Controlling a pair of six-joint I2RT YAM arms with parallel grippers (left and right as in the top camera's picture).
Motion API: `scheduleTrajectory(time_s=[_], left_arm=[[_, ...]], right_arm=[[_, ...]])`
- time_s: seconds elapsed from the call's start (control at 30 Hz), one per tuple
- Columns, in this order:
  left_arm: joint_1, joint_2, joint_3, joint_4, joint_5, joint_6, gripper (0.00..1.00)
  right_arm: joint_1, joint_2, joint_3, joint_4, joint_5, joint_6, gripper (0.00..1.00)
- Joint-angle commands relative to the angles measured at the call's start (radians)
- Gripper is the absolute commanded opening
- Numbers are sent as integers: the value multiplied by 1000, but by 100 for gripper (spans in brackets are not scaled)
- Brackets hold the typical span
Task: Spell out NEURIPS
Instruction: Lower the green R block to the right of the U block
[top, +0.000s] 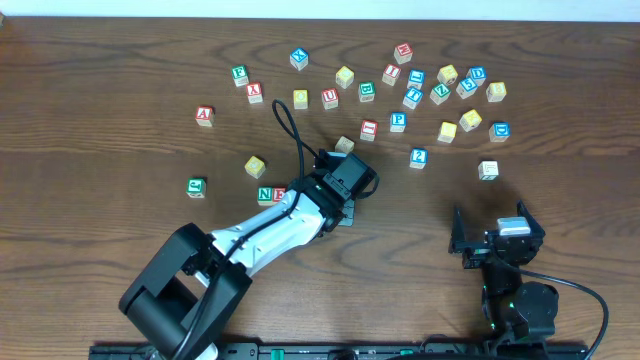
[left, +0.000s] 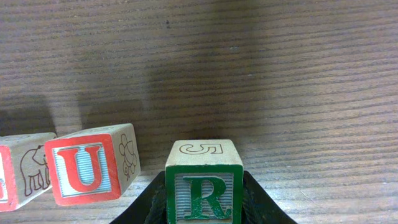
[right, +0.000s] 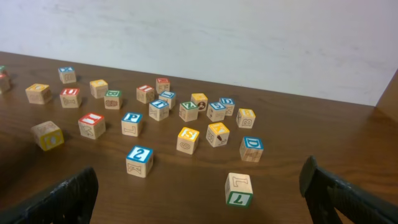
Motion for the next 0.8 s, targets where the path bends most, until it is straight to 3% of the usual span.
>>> scheduleTrajectory(time_s=[0.0, 0.77], left_arm=[[2, 22, -11, 3, -33, -15, 8], [41, 43, -11, 26, -5, 5, 7]], right_arm=[[-9, -2, -1, -5, 1, 15, 99], [-9, -2, -1, -5, 1, 14, 99]])
